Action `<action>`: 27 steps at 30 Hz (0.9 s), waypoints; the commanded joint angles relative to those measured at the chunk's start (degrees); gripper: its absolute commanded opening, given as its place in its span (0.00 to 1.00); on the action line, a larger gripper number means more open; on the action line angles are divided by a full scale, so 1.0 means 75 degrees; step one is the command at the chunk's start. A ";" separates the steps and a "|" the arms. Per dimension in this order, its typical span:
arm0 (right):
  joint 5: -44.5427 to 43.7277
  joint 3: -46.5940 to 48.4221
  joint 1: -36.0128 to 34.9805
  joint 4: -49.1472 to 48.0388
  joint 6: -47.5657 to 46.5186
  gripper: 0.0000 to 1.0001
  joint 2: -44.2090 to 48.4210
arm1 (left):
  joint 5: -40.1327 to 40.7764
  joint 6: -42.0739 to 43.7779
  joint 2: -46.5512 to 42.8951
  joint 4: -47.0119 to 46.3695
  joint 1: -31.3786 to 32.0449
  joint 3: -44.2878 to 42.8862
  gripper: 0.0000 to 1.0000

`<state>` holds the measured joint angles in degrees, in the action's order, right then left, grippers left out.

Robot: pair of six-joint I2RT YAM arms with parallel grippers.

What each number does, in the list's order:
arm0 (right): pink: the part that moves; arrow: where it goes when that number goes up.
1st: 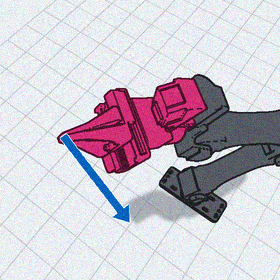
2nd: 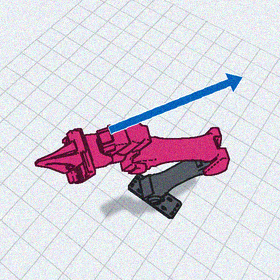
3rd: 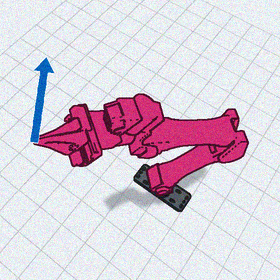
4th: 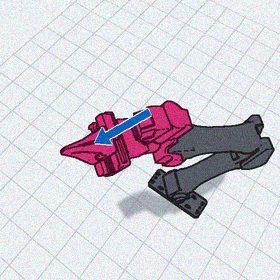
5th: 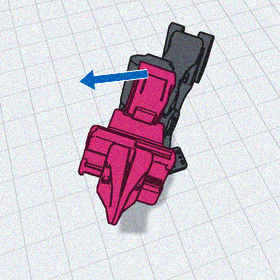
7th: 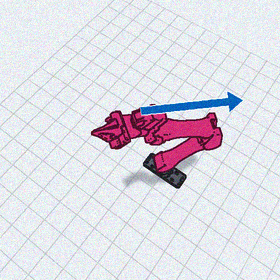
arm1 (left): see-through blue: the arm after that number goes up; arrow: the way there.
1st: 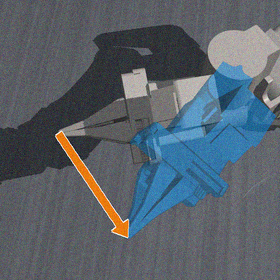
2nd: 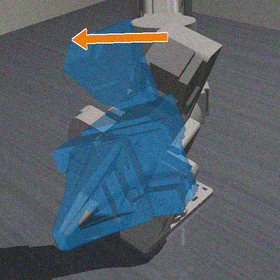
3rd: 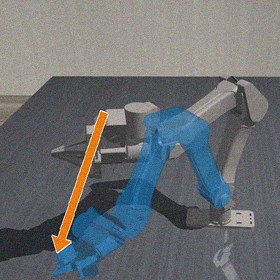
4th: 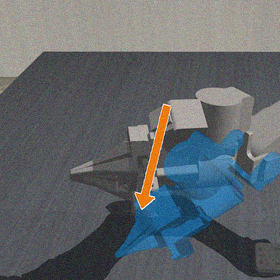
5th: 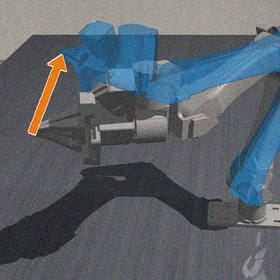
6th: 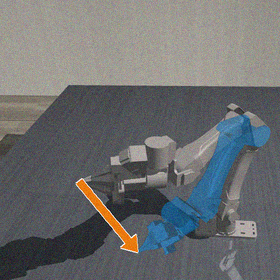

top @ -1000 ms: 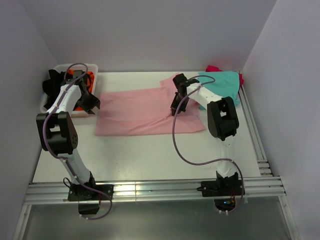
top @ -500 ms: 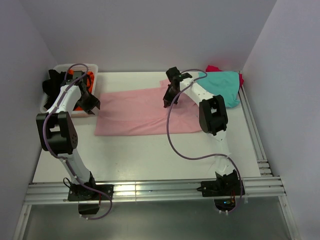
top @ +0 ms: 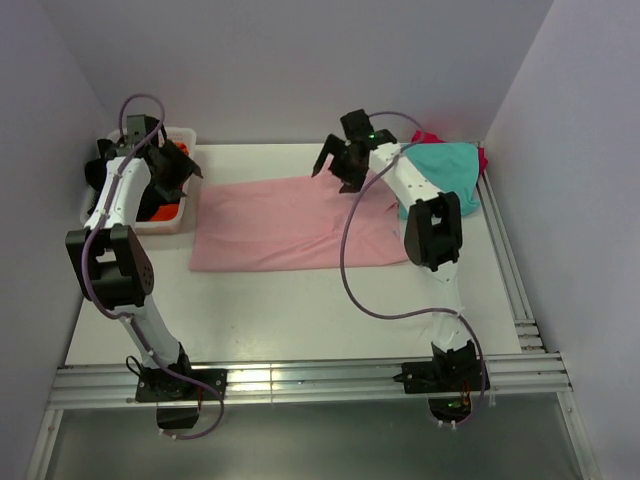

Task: Fold and stack the t-shirts
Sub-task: Fold the tshirt

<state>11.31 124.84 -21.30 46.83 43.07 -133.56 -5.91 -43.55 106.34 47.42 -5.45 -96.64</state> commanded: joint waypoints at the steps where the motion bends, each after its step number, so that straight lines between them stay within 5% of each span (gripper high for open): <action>1: -0.0032 0.0254 0.0671 -0.0501 -0.0047 1.00 0.1037 | -0.0944 0.0264 0.0571 -0.0932 -0.0023 -0.1243 0.71; 8: 0.0109 -0.0658 0.1000 -0.0302 -0.0316 0.98 0.1658 | -0.0887 -0.0227 0.2062 -0.1095 0.0000 -0.2501 0.70; 16: 0.0015 -0.3647 0.0988 -0.1005 -0.0586 0.98 0.3416 | -0.0466 -0.0966 0.3771 -0.1214 0.0667 -0.4539 0.70; 27: -0.0184 -0.4164 0.1023 -0.0573 -0.1230 0.98 0.3979 | 0.0670 -0.1283 0.4640 -0.1273 0.1313 -0.4681 0.70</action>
<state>10.90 93.41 -14.02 42.09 36.25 -107.28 -5.28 -52.14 139.20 37.80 5.43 -129.01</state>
